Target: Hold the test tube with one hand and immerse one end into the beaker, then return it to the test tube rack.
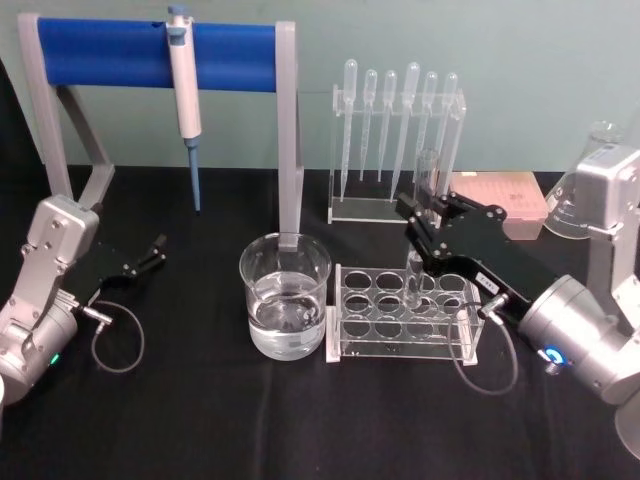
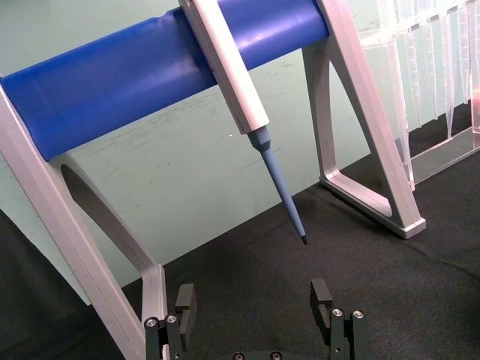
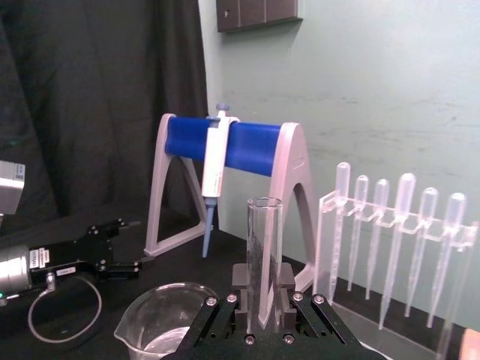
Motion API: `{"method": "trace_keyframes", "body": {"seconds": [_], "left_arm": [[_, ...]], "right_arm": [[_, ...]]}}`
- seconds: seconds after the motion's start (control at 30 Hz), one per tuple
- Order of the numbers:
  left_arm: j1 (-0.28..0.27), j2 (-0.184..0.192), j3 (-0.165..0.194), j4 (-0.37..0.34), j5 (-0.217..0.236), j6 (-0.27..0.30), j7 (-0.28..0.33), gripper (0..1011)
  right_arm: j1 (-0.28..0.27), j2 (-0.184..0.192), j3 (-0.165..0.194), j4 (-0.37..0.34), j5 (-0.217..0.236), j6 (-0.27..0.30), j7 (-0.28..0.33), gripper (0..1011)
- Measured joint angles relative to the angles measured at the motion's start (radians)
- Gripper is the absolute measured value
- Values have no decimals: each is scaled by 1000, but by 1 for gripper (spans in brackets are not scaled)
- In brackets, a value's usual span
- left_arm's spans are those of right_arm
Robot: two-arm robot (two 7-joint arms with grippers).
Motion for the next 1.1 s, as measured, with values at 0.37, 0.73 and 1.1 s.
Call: {"method": "trace_keyframes", "body": {"seconds": [0.37,0.73,1.1], "left_arm": [[0,0,0,0,0,0,0,1000],[0,0,0,0,0,0,0,1000],[0,0,0,0,0,0,0,1000]], "right_arm": [[41,-42,-37,81,-32,-45,19,233],[73,-61,-69,147,-79,-58,29,233],[87,-52,-99,194,-151,-67,48,233]]}}
